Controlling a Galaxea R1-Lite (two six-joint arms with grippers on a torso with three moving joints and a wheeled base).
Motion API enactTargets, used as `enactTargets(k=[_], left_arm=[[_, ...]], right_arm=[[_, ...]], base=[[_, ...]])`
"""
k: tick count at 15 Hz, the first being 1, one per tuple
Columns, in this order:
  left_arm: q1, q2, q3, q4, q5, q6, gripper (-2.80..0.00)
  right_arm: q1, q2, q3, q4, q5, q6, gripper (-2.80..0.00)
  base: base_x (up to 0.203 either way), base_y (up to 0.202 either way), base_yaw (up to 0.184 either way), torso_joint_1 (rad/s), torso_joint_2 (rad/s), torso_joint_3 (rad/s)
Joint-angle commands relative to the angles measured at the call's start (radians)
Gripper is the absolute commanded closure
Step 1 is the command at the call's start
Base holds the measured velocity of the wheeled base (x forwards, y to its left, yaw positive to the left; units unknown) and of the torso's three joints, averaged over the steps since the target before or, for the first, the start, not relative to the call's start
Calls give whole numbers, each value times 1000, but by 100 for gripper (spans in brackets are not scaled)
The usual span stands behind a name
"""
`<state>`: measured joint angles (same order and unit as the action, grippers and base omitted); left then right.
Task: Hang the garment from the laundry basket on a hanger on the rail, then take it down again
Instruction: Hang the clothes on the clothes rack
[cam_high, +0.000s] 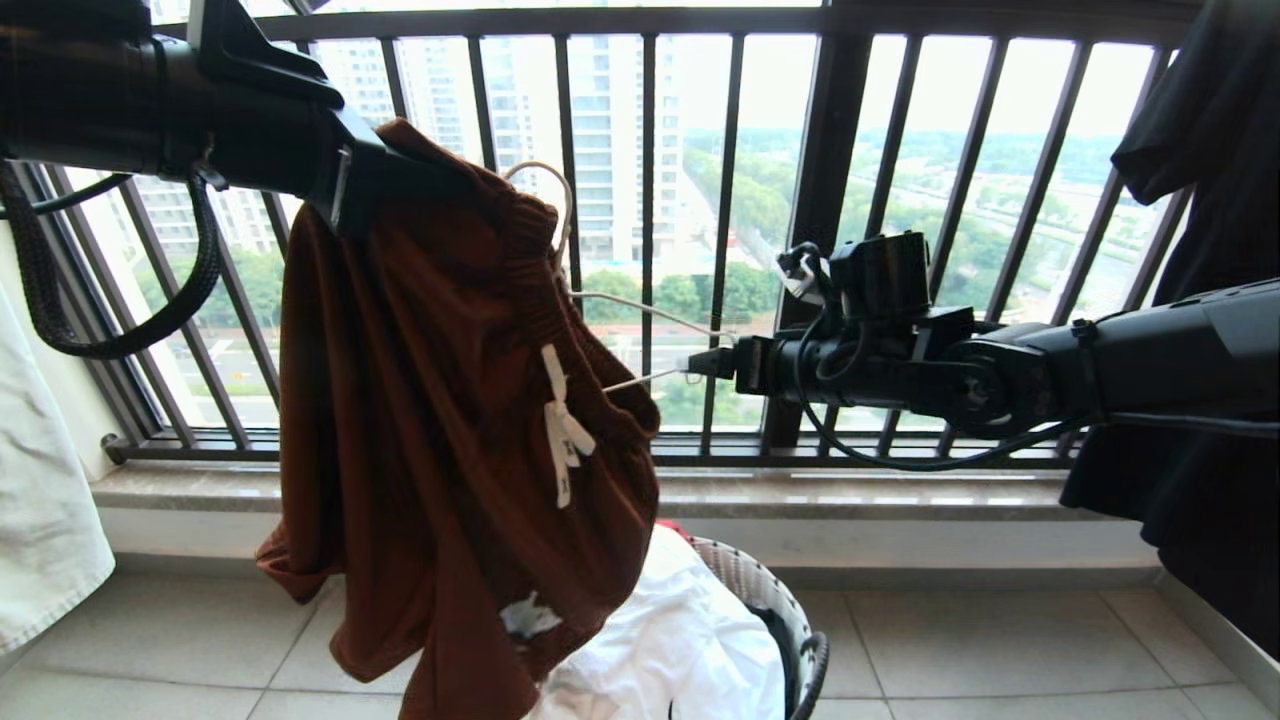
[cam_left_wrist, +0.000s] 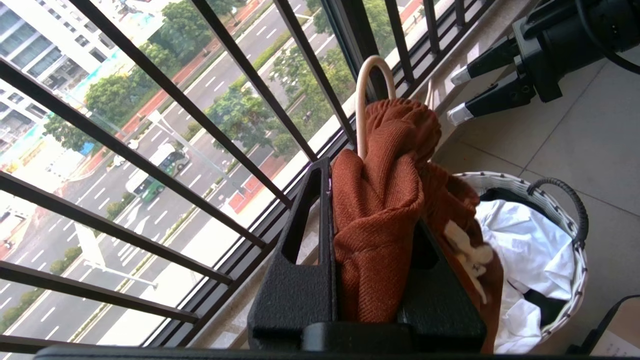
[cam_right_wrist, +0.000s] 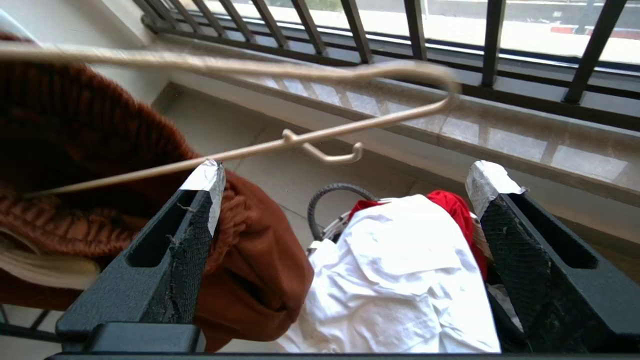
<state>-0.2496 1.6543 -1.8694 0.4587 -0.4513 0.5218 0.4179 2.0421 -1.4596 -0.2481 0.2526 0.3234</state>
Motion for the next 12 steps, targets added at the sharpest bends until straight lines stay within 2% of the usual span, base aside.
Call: enactTargets(k=[1,7,8,12], left_arm=[[-2,0,1,3,-3,3,0],[0,-2,-1,3,-3,3,0],[0,-1,-1,3,-3,3,0],[0,-1,0,3,-3,3,0]], right_arm=[[19,2,6,-58,2,75,-280],[45,8,22,-70,-2,79,-280],[44,3,27,-71,-3,73,0],[44,-59,57,-72,-3,32,0]], base=[[0,0,0,0,0,0],[0,0,0,0,0,0],[0,0,0,0,0,0],[0,0,0,0,0,0]])
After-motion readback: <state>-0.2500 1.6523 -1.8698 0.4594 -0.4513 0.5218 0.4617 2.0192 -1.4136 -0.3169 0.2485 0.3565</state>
